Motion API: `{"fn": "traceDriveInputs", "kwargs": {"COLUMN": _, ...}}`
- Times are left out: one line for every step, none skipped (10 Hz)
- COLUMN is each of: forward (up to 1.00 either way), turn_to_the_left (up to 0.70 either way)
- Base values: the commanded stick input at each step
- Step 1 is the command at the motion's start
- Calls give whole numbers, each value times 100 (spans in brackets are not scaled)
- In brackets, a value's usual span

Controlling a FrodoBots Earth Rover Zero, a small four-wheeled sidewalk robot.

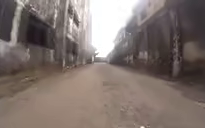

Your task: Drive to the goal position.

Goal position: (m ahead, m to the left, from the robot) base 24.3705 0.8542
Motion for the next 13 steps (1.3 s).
{"fn": "traceDriveInputs", "kwargs": {"forward": 70, "turn_to_the_left": 0}}
{"fn": "traceDriveInputs", "kwargs": {"forward": 70, "turn_to_the_left": 0}}
{"fn": "traceDriveInputs", "kwargs": {"forward": 70, "turn_to_the_left": 0}}
{"fn": "traceDriveInputs", "kwargs": {"forward": 70, "turn_to_the_left": 0}}
{"fn": "traceDriveInputs", "kwargs": {"forward": 70, "turn_to_the_left": 0}}
{"fn": "traceDriveInputs", "kwargs": {"forward": 70, "turn_to_the_left": 0}}
{"fn": "traceDriveInputs", "kwargs": {"forward": 70, "turn_to_the_left": 0}}
{"fn": "traceDriveInputs", "kwargs": {"forward": 70, "turn_to_the_left": 0}}
{"fn": "traceDriveInputs", "kwargs": {"forward": 70, "turn_to_the_left": 0}}
{"fn": "traceDriveInputs", "kwargs": {"forward": 70, "turn_to_the_left": 0}}
{"fn": "traceDriveInputs", "kwargs": {"forward": 70, "turn_to_the_left": 0}}
{"fn": "traceDriveInputs", "kwargs": {"forward": 70, "turn_to_the_left": 0}}
{"fn": "traceDriveInputs", "kwargs": {"forward": 70, "turn_to_the_left": 0}}
